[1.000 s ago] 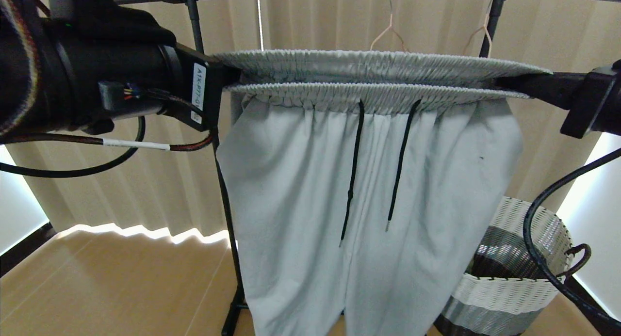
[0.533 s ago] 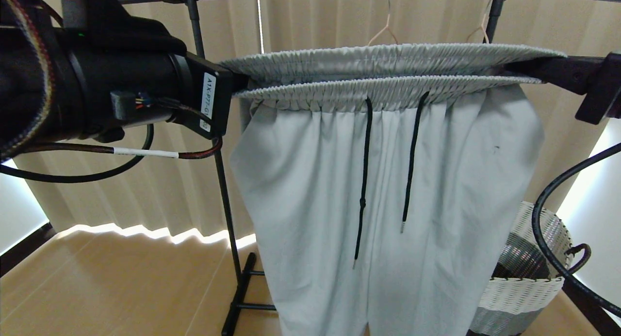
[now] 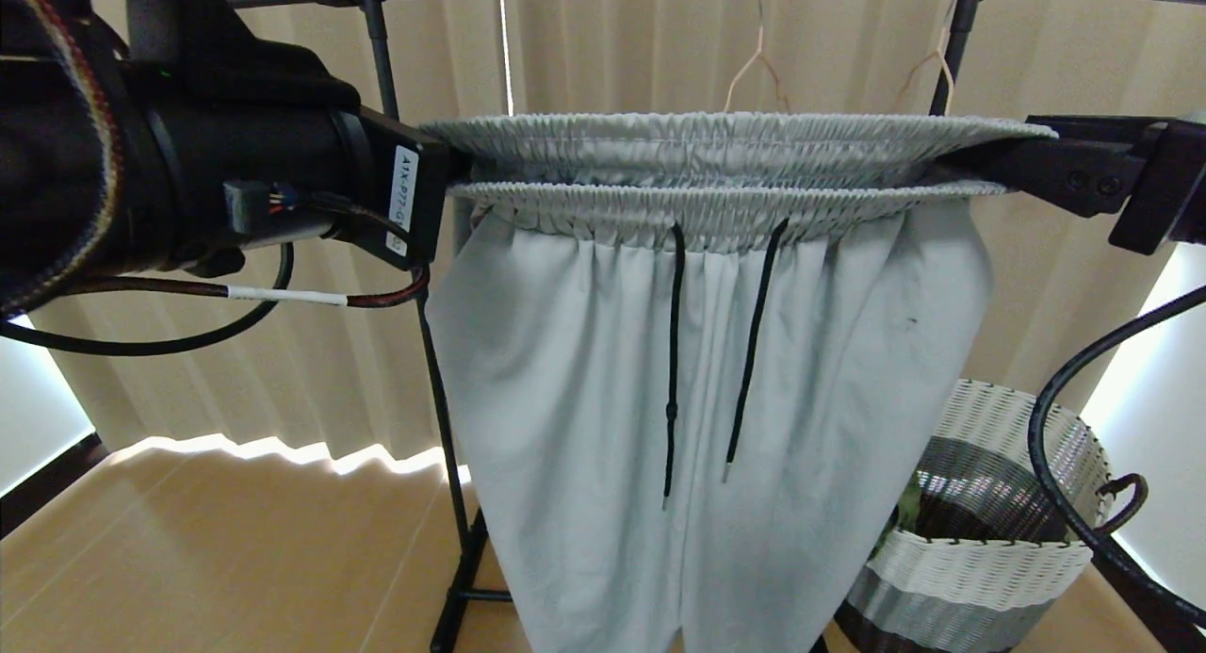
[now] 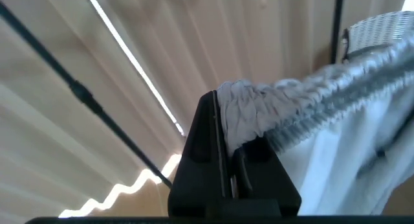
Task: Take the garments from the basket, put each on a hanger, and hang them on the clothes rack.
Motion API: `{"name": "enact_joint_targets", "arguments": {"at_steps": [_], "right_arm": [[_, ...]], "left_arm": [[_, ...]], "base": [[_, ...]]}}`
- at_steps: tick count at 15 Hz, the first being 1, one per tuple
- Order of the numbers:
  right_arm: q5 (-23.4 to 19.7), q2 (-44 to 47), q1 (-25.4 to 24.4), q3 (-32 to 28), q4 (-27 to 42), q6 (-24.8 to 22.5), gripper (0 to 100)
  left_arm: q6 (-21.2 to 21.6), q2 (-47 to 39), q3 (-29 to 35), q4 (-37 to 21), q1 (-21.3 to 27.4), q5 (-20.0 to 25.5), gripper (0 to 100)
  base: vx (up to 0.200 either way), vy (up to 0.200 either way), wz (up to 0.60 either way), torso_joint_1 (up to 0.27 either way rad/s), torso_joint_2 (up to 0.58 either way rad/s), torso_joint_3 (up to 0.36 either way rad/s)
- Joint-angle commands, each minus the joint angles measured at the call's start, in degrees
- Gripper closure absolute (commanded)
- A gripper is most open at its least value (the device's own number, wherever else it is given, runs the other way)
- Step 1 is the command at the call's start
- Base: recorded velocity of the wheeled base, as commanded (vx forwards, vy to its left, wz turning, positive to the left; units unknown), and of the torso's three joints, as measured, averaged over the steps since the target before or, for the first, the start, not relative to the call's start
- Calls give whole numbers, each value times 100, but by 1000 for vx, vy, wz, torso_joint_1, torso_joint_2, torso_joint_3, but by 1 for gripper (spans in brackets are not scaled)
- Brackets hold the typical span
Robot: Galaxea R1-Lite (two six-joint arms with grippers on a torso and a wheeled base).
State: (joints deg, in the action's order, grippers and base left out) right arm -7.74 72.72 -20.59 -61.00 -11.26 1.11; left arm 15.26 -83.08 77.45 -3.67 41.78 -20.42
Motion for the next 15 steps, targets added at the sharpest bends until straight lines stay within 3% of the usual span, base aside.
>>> {"name": "enact_joint_targets", "arguments": {"at_steps": [1,3,7,13,15], "right_arm": [[-17,-65,-24,194,-7,56,0],[-158,-249,-112,352,1,82,0],[-984,-592,-112,484,10,74,0],[-966,-610,-94,607,81,38,0],[-667,-680,310,774,160,-111,0]], "left_arm": [[-6,-86,-10,-2,-47,-287,100],[-199,-288,7,68,-100,-806,100],[-278,-508,7,297,-354,-1017,100],[-261,-464,-98,270,-372,-1017,100],[-190,55,-687,209,-495,-999,100]], "base": [[0,0,0,0,0,0],[0,0,0,0,0,0],[0,0,0,0,0,0],[0,0,0,0,0,0],[0,0,0,0,0,0]]}}
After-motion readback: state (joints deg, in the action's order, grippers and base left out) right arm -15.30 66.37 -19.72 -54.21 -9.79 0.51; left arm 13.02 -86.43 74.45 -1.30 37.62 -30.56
